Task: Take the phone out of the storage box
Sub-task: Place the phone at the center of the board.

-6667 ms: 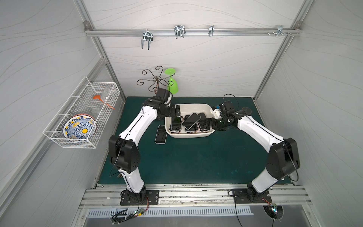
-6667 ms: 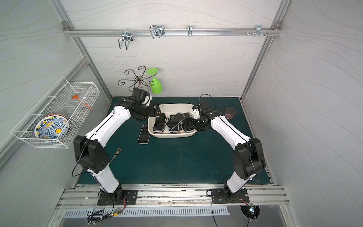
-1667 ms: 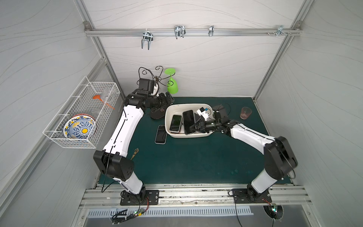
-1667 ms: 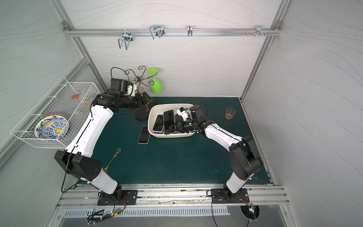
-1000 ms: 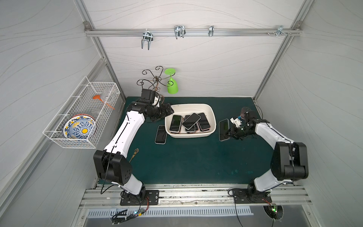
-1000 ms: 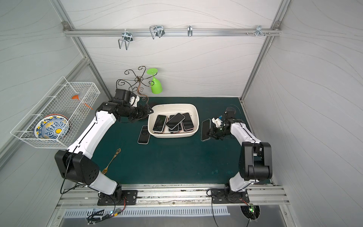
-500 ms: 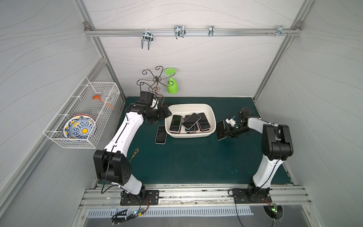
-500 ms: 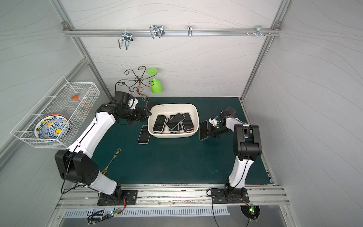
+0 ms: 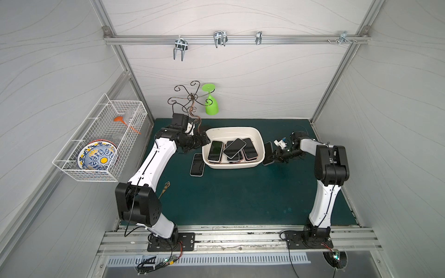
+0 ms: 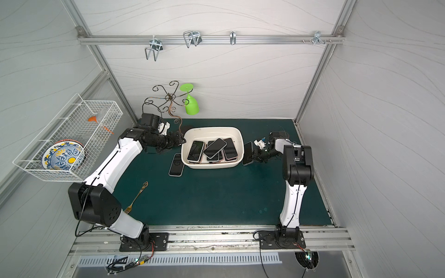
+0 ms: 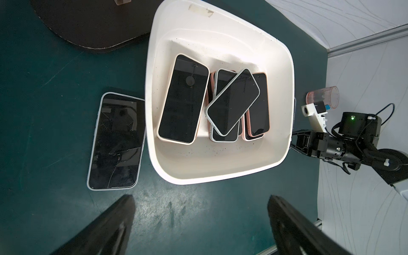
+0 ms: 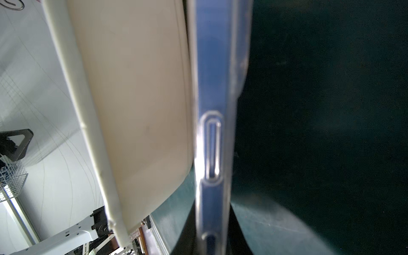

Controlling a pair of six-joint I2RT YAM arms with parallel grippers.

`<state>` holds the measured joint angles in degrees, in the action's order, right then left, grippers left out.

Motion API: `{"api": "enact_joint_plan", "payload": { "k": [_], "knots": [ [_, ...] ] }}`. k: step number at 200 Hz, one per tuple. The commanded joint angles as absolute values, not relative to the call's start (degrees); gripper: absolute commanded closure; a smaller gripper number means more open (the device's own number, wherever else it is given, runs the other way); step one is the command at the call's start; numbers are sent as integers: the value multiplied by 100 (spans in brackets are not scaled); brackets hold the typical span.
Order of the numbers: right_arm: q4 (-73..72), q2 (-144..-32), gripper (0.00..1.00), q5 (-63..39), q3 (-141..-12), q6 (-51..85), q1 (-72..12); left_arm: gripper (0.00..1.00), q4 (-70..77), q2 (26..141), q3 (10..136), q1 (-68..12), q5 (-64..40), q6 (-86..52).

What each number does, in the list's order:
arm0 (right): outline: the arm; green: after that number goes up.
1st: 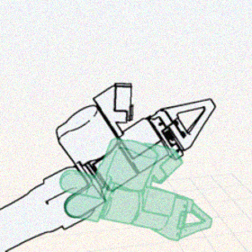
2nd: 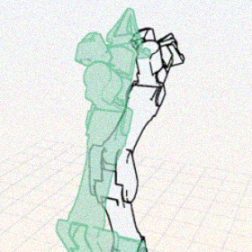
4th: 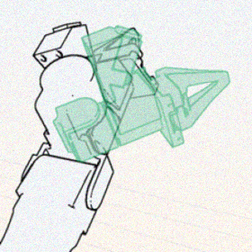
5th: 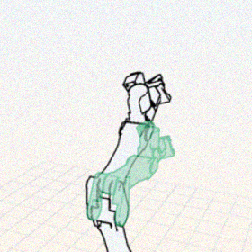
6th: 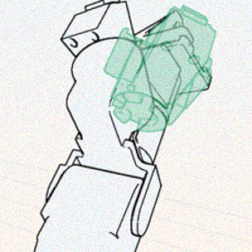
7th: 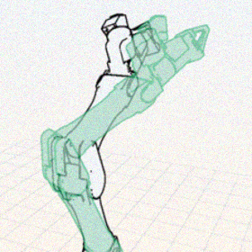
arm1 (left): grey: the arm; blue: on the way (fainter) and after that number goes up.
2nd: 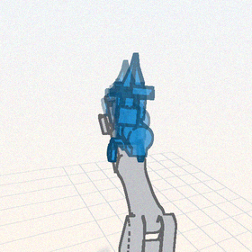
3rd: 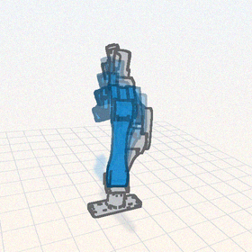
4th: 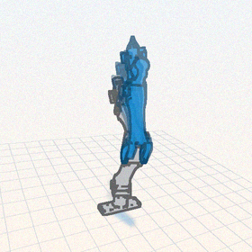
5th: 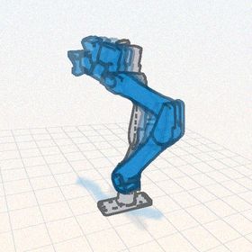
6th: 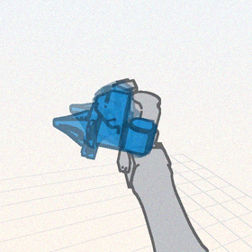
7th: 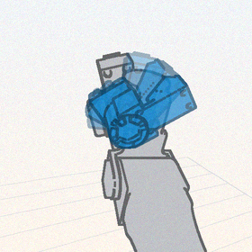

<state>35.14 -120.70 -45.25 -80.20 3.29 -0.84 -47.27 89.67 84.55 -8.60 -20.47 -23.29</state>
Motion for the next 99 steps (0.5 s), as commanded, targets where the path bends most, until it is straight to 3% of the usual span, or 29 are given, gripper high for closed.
{"api": "enact_joint_plan", "payload": {
  "k": [1,17,30,42,56,66,99],
  "knots": [
    [3604,-12253,100,-4336,-8084,267,61,2,-4518,8990,8375,-826,-2072,-2213],
    [3611,-12308,100,-4415,-8111,283,122,2,-4523,9003,8360,-826,-2090,-2219],
    [3694,-12373,94,-4399,-8191,290,139,2,-4526,9004,8359,-829,-2101,-2206],
    [3768,-12421,80,-4413,-8260,268,148,2,-4539,8993,8359,-826,-2090,-2206],
    [3855,-12480,72,-4390,-8317,251,149,2,-4550,8969,8353,-827,-2092,-2202],
    [3854,-12488,60,-4297,-8311,280,151,2,-4560,8966,8358,-827,-2090,-2195],
    [3803,-12354,42,-4087,-8226,377,215,1,-4588,8930,8323,-826,-2074,-2187]
  ]
}}
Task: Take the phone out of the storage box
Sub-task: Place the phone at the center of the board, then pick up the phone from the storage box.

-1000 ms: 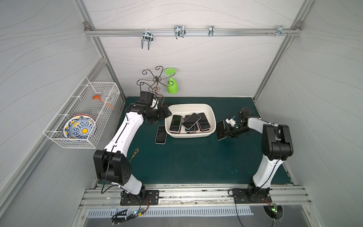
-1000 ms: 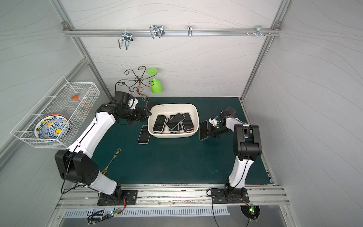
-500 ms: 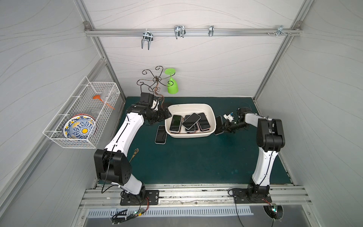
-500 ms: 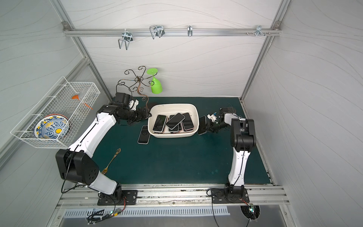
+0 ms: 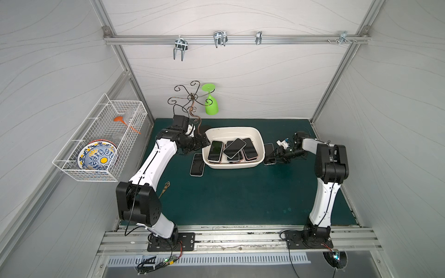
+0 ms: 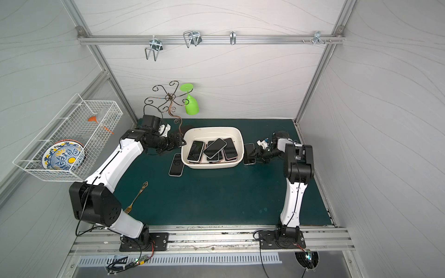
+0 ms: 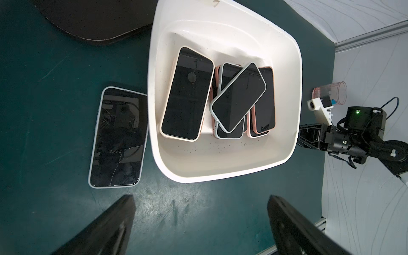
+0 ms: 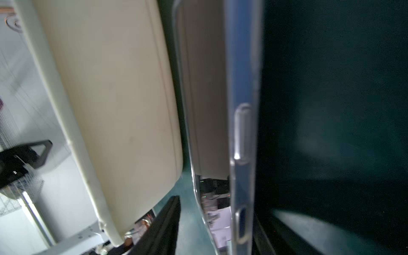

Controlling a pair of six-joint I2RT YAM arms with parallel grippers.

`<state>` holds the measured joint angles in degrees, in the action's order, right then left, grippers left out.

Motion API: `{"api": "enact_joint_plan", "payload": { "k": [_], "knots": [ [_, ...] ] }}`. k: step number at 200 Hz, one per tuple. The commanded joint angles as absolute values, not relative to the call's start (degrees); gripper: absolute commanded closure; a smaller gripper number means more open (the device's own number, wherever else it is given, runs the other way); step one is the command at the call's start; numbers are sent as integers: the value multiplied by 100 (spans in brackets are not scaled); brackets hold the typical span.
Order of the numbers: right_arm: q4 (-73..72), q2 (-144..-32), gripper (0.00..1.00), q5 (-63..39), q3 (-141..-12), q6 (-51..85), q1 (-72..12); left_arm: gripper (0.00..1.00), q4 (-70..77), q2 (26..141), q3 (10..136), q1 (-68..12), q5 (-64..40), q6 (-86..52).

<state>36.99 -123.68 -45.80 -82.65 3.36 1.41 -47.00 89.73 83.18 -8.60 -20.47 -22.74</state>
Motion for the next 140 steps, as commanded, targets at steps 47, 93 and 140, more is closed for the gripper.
{"api": "enact_joint_plan", "payload": {
  "k": [47,93,140],
  "knots": [
    [3911,-12015,8,-3532,-8121,630,454,0,-4664,8850,8444,-1074,-1708,-2211],
    [3878,-11359,1,-3074,-8068,882,606,0,-4643,9070,8704,-1620,-1088,-2269],
    [4026,-9859,1,-2160,-7822,1113,-55,0,-5135,9977,9878,-2290,153,-1466]
  ]
}}
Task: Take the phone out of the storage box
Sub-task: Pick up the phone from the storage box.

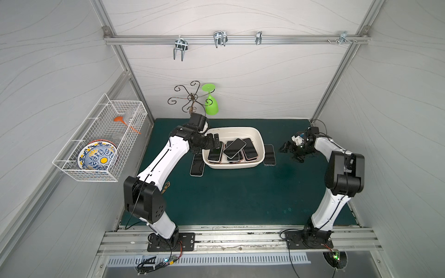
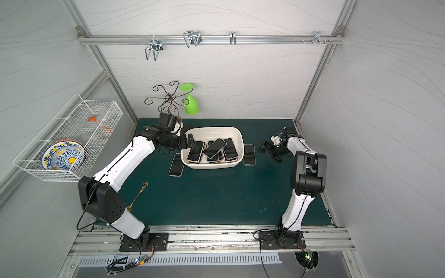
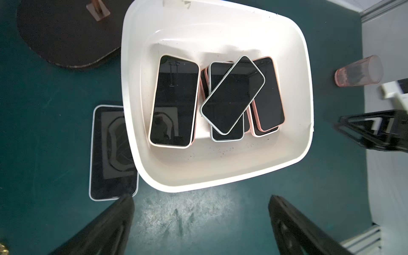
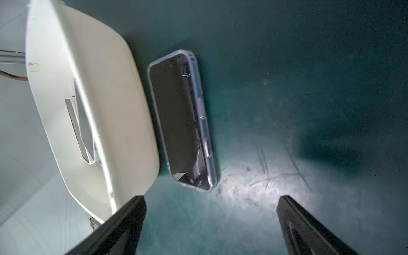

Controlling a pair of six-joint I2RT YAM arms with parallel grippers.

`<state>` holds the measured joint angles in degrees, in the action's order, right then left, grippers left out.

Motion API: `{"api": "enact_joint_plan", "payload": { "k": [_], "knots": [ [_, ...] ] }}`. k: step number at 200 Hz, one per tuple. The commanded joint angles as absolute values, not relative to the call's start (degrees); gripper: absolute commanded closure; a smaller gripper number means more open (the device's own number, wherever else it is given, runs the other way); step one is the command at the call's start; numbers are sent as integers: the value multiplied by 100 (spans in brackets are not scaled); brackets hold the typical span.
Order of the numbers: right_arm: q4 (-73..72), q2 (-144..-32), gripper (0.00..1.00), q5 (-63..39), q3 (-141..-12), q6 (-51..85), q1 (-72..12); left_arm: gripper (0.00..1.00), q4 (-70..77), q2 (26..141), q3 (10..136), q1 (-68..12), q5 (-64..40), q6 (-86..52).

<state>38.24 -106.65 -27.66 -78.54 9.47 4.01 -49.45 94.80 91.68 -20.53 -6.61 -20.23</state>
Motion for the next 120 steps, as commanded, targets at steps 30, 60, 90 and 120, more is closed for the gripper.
{"api": "enact_joint_plan", "payload": {
  "k": [30,60,90,120],
  "knots": [
    [3958,-9205,1,-1738,-7549,1230,-866,0,-5185,10773,10739,-2587,209,-517],
    [3759,-8738,2,-1675,-7255,1513,-1225,0,-5007,11494,11160,-2858,285,539],
    [3809,-8554,1,-1741,-7242,1505,-1283,0,-5089,12145,11601,-2956,67,933],
    [3911,-8470,1,-1788,-7279,1365,-1319,0,-5352,12817,12196,-3053,18,1205]
  ]
}}
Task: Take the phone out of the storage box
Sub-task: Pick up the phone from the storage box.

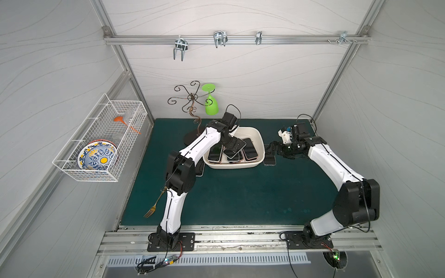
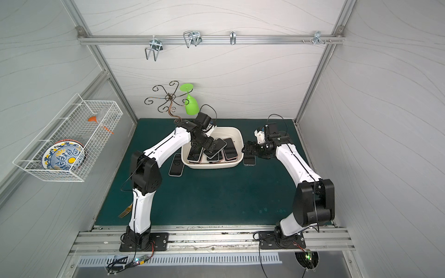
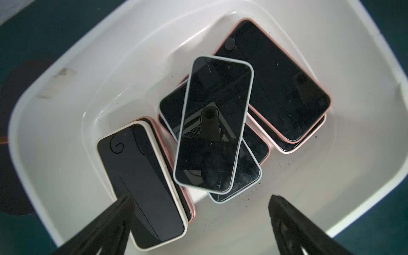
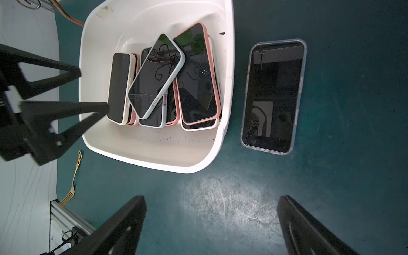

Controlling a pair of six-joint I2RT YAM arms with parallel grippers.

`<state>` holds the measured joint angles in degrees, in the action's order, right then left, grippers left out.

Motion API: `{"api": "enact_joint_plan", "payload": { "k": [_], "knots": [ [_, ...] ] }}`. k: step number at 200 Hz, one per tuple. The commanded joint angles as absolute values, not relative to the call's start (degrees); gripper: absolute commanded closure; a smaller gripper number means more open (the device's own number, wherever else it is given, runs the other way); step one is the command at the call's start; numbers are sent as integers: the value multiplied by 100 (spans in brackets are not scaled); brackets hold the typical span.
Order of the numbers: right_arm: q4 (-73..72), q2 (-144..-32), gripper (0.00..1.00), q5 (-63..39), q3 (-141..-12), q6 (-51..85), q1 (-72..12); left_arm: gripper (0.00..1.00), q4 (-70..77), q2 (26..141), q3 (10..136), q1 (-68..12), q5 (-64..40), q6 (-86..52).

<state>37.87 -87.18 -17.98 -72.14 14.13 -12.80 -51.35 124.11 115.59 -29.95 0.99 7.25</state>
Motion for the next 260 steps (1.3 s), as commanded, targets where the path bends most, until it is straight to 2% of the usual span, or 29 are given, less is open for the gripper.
{"api": "enact_joint_plan", "payload": {
  "k": [1,84,165,227,260],
  "knots": [
    [3911,-8467,1,-1790,-7278,1364,-1319,0,-5361,12842,12220,-3056,18,1204],
    [3940,-8490,2,-1806,-7243,1222,-1407,0,-5737,13843,12890,-3047,28,1310],
    [3867,-8479,1,-1777,-7184,1212,-1417,1,-5886,14153,12958,-2993,-54,1266],
    [3813,-8525,2,-1791,-7137,1248,-1475,12,-6095,14268,12951,-2883,-270,1239],
    [3779,-8521,2,-1774,-7126,1292,-1533,24,-6113,14199,12880,-2862,-236,1189]
  ]
}}
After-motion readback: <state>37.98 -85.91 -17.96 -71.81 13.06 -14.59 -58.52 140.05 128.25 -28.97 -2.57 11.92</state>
